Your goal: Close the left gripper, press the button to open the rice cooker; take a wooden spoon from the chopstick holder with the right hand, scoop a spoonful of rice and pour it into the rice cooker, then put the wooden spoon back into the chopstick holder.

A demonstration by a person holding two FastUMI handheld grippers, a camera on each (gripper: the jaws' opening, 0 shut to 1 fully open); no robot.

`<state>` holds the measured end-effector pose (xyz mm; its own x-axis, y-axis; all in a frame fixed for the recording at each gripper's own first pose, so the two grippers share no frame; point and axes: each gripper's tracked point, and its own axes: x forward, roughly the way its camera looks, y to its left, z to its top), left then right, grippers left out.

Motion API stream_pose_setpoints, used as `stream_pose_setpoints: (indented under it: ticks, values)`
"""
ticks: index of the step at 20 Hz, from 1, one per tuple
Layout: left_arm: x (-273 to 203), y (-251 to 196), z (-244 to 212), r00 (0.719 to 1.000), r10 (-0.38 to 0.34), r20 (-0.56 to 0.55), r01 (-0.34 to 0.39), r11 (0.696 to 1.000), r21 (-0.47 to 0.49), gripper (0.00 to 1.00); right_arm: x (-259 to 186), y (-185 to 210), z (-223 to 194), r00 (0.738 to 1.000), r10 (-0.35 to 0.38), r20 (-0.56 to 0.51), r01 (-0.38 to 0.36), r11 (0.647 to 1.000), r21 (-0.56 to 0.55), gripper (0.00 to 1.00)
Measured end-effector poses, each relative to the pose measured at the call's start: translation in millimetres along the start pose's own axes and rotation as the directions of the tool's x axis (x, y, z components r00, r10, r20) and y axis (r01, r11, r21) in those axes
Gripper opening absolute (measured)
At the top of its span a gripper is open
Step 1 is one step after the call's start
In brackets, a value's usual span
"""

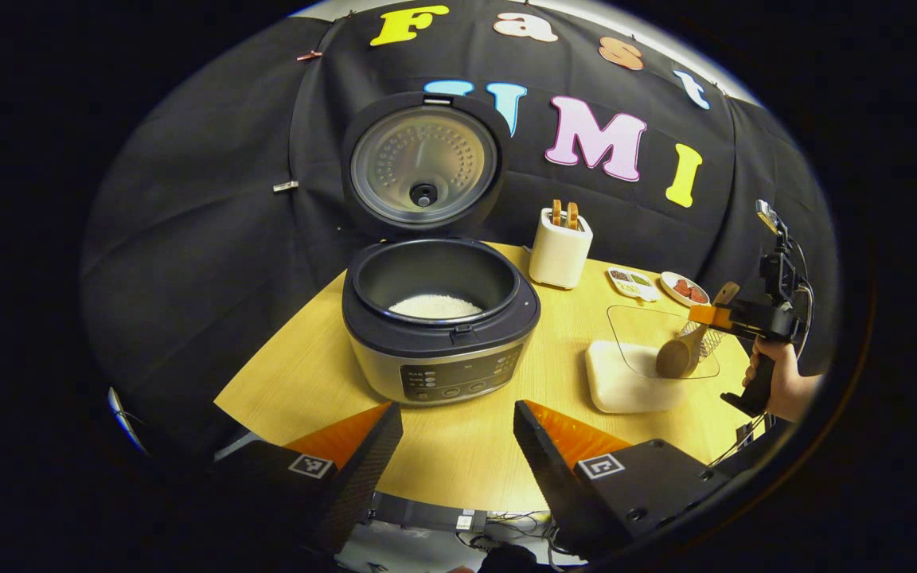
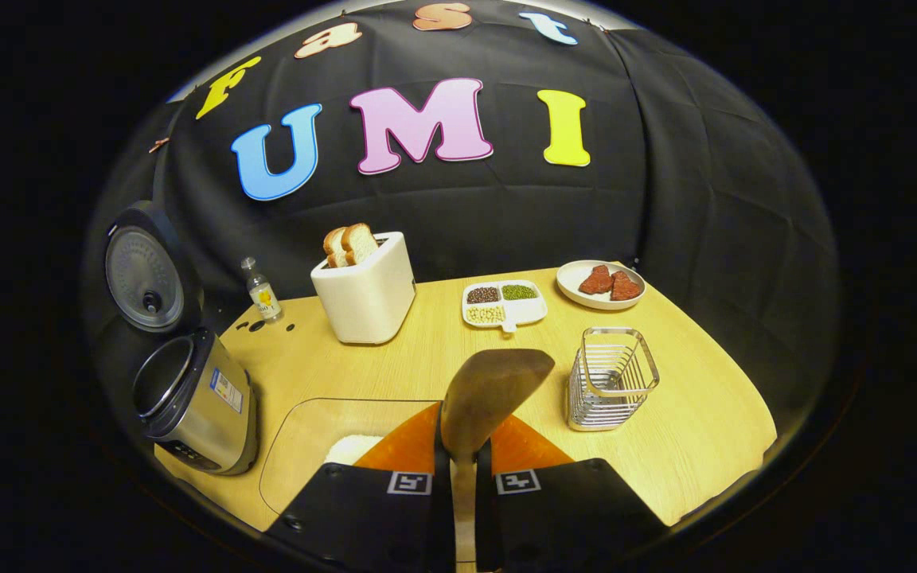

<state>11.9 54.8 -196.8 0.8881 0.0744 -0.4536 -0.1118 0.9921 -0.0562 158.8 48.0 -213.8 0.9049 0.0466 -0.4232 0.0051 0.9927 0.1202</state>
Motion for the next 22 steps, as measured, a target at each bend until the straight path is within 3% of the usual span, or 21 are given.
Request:
stream_pose_setpoints:
  ticks: [5,10,12,13,15,19,22]
  values:
    - [-1,7,-4,1.0,0.012,0.001,-0.012,1.0,-0.014,0.96,-6,27,-23,0.999,0.029,-0.042,-0.027,0.999,0.04,0.14]
    - [-3,4,-8,1.0,0.004,0.0,-0.004,0.999,-0.034,0.93,-10,55,-37,0.99,0.082,-0.119,-0.06,0.982,0.179,0.14]
    - [-5,3,-5,1.0,0.001,0.014,-0.001,1.0,-0.029,0.96,-11,62,-37,0.984,0.11,-0.137,-0.078,0.971,0.224,0.14]
    - [-5,2,-4,1.0,0.001,0.019,0.0,1.0,-0.028,0.93,-11,66,-37,0.981,0.131,-0.146,-0.09,0.962,0.256,0.14]
    - [-5,3,-1,1.0,0.001,0.025,0.0,1.0,-0.031,0.96,-11,71,-39,0.973,0.162,-0.166,-0.098,0.937,0.337,0.14]
    - [-5,3,3,0.999,0.001,0.033,0.0,0.999,-0.04,0.93,-13,72,-39,0.958,0.207,-0.2,-0.083,0.865,0.495,0.14]
    - [-4,4,5,0.999,0.001,0.036,0.001,0.999,-0.048,0.96,-18,68,-35,0.951,0.236,-0.2,-0.079,0.81,0.581,0.14]
